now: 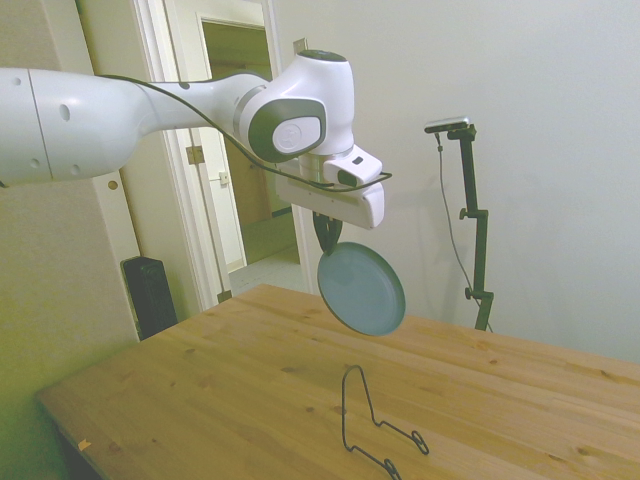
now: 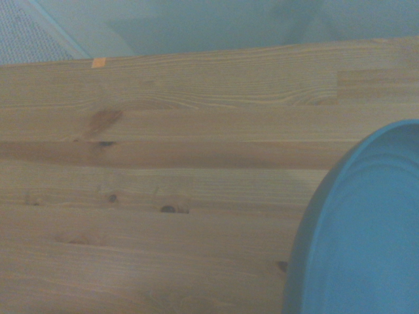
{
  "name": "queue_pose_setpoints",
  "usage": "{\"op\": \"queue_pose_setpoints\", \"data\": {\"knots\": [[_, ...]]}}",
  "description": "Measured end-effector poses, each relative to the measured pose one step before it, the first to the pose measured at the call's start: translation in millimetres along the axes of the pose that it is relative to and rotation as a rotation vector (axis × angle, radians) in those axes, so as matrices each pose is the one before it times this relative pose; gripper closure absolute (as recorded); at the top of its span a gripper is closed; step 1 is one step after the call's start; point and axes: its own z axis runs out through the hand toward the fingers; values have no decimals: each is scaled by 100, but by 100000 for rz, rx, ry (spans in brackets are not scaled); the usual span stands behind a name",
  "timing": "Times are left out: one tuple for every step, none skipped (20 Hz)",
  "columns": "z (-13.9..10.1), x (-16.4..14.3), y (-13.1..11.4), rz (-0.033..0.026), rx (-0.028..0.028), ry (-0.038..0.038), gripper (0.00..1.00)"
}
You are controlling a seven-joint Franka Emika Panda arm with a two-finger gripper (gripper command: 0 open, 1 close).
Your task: Load the plate
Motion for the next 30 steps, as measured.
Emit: {"op": "queue_pose_setpoints", "data": {"knots": [[-560,2,542,-286,877,-270,100],[-498,-61,430,-481,1083,-408,100],[-507,-112,339,-790,1006,-689,100],[-443,-90,303,-729,848,-652,100],[-372,-77,324,-988,1100,-833,100],[-206,-38,386,-945,984,-1078,100],[-97,28,427,-728,628,-761,100],[47,99,438,-50,494,-356,100],[143,100,400,590,221,-377,100],[151,103,238,604,-56,30,100],[247,140,158,505,-11,338,100],[23,0,20,38,-15,-47,100],[56,22,110,206,-60,-122,100],[68,69,272,424,9,-177,100],[10,125,429,555,246,-154,100],[-60,178,610,272,461,-155,100],[-181,229,830,25,774,-274,100],[-284,201,966,102,982,-435,100],[-300,155,1056,-126,1226,-876,100],[-386,147,1113,-81,1222,-878,100],[-377,93,959,-373,1304,-1162,100],[-342,105,915,-424,1145,-1131,100],[-250,111,814,-165,916,-991,100],[-134,138,666,-393,740,-735,100],[9,129,486,-279,938,-887,100],[42,166,409,-353,714,-474,100],[135,155,327,-498,648,-632,100],[168,119,286,-705,595,-818,100],[132,122,285,-688,553,-635,100],[120,93,286,-474,489,-686,100]]}}
